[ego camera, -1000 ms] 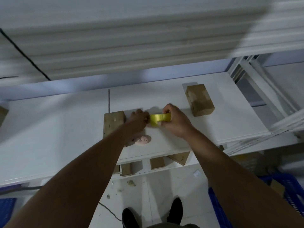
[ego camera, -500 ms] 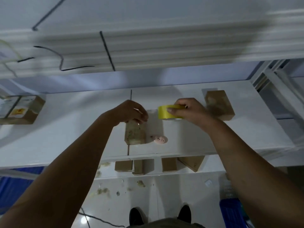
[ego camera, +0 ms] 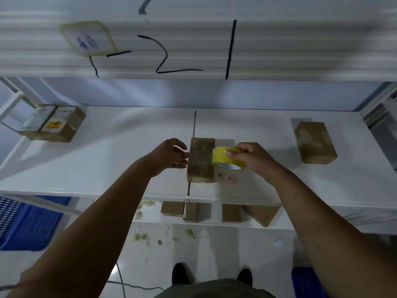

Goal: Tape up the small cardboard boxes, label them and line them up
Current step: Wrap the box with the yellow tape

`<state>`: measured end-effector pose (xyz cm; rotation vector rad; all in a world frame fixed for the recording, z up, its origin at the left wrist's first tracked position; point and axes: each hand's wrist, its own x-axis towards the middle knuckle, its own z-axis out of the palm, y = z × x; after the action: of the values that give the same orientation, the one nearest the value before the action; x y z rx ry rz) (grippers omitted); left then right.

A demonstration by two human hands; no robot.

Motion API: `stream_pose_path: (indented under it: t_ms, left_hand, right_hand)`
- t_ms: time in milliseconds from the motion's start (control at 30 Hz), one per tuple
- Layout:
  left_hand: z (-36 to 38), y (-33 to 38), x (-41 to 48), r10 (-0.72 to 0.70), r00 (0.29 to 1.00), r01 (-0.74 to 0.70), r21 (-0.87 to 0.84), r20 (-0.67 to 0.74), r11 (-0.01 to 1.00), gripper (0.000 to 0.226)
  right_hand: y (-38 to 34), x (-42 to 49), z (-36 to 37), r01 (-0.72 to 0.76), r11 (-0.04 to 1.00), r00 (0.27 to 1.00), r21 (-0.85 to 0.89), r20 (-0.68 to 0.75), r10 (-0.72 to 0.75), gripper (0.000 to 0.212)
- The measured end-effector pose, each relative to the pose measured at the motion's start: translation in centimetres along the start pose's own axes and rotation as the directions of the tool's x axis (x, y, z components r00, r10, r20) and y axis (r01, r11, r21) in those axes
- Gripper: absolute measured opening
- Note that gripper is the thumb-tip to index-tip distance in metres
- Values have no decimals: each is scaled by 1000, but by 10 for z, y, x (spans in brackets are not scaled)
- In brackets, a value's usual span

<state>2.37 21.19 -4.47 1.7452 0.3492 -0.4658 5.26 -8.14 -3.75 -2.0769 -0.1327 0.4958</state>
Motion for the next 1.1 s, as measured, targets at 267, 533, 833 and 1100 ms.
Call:
stream_pose_path:
  t_ms: [267, 533, 833, 1100]
  left_hand:
    - [0, -6, 16, 31, 965, -29, 11, -262, 1000, 33]
    - [-2, -7, 29, 61, 961, -34, 104, -268, 994, 34]
    - [5, -21, 40, -10, 958, 37, 89, -285, 995, 33]
    - [45, -38, 41, -136, 941, 211, 223, -310, 952, 37]
  right_hand:
    - [-8, 18, 9, -171, 972, 985, -162, -49, 165, 53]
    - [-13, 32, 7, -236, 781, 969, -578, -80, 234, 46]
    - [-14, 42, 15, -254, 712, 960, -654, -83, 267, 46]
    - [-23, 40, 33, -206, 648, 978, -734, -134, 159, 42]
